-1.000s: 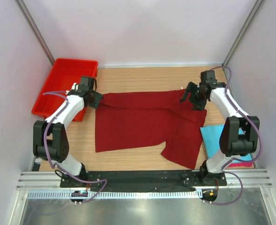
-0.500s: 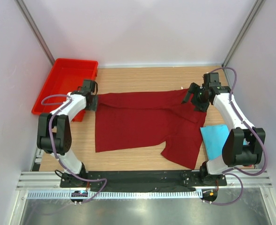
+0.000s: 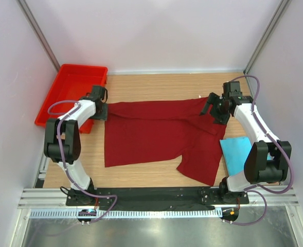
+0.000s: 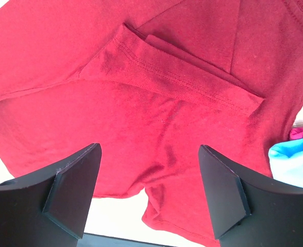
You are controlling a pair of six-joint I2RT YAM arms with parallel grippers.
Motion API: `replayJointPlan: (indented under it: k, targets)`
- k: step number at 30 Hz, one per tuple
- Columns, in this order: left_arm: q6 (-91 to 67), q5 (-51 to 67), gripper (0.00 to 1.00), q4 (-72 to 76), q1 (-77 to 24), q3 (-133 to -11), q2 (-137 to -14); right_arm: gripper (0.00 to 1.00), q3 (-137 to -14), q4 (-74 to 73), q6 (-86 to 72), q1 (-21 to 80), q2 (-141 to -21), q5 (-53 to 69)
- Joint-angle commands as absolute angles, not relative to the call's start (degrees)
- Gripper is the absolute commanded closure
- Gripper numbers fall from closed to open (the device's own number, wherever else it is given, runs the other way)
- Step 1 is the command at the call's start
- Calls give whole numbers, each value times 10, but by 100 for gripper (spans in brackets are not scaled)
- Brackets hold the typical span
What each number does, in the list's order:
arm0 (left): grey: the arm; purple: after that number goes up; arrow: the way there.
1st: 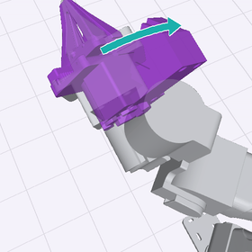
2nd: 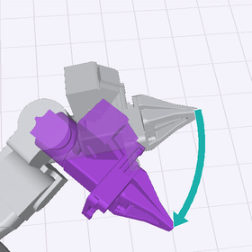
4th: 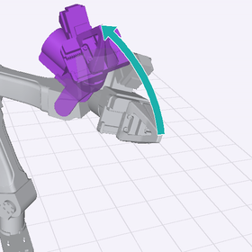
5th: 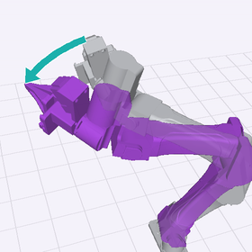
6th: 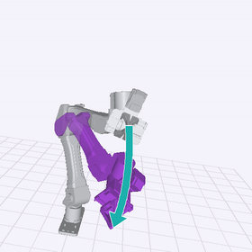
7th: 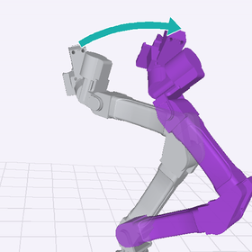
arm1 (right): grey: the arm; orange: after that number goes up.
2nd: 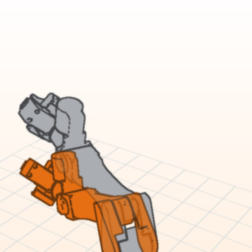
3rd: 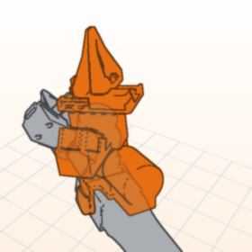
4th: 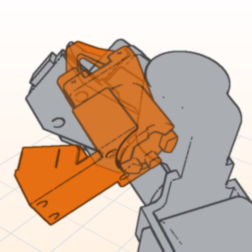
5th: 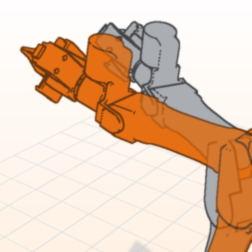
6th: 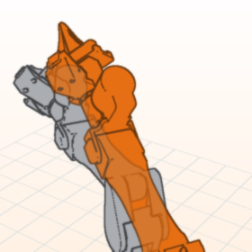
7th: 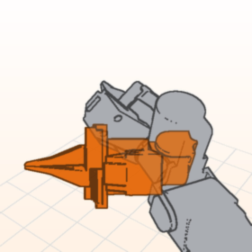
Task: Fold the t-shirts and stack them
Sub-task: Fold the tshirt
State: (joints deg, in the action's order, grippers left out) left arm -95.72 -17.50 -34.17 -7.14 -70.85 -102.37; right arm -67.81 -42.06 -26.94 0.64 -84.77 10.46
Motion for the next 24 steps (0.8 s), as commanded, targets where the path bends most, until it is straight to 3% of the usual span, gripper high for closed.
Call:
replayJointPlan:
  k: [1, 9, 24]
  targets:
    - [-973, -185, 60, -365, -68, -734, -1030, 18, -676, -410, -263, 7, -821, 102]
    - [-976, -173, 62, -381, -67, -752, -1048, 18, -671, -406, -260, 8, -824, 100]
    - [-980, -168, 78, -374, -67, -747, -1064, 17, -690, -405, -258, 7, -844, 87]
